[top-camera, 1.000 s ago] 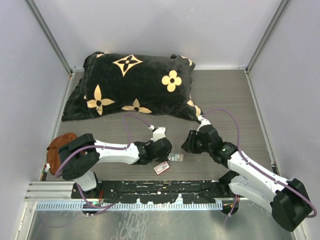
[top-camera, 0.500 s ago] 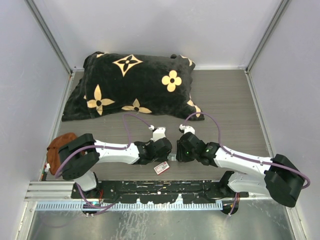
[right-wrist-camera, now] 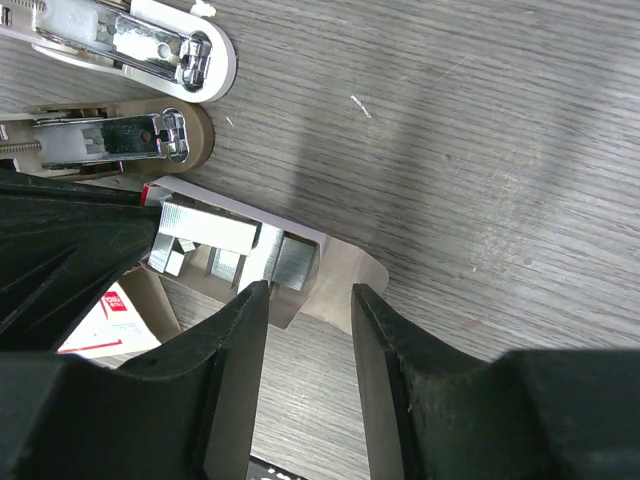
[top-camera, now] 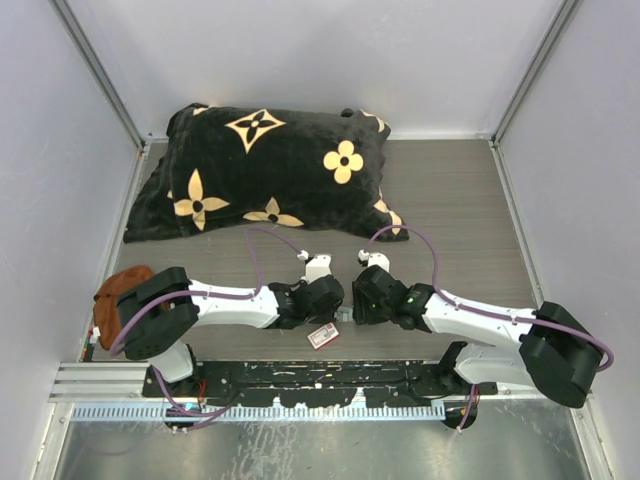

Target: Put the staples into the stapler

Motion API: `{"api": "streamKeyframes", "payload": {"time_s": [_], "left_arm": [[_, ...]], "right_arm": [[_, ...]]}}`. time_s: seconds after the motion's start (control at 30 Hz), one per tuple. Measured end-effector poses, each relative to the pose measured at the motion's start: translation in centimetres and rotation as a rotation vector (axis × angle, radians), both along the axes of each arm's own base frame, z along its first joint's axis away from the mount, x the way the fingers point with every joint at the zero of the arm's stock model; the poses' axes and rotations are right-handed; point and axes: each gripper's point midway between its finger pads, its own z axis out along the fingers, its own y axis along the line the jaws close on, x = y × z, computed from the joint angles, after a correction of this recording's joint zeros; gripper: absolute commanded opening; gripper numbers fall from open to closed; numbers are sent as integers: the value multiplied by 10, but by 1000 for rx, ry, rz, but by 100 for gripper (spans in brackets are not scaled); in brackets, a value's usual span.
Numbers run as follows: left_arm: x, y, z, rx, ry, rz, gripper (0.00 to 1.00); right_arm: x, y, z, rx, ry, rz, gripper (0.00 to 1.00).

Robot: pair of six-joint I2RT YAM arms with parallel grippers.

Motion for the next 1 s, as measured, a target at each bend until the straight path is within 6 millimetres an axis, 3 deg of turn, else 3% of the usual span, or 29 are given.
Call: {"api": "streamKeyframes", "payload": {"time_s": [0.23, 0.6, 1.0], "left_arm": [[0, 0, 0, 0, 0, 0, 0], [0, 0, 0, 0, -1, -1, 0], [0, 0, 1, 0, -2, -4, 0]], "right_arm": [[2, 3, -3, -10, 3, 1, 45], [8, 0, -3, -46, -20, -22, 32], [8, 2, -3, -60, -27, -17, 35]]}}
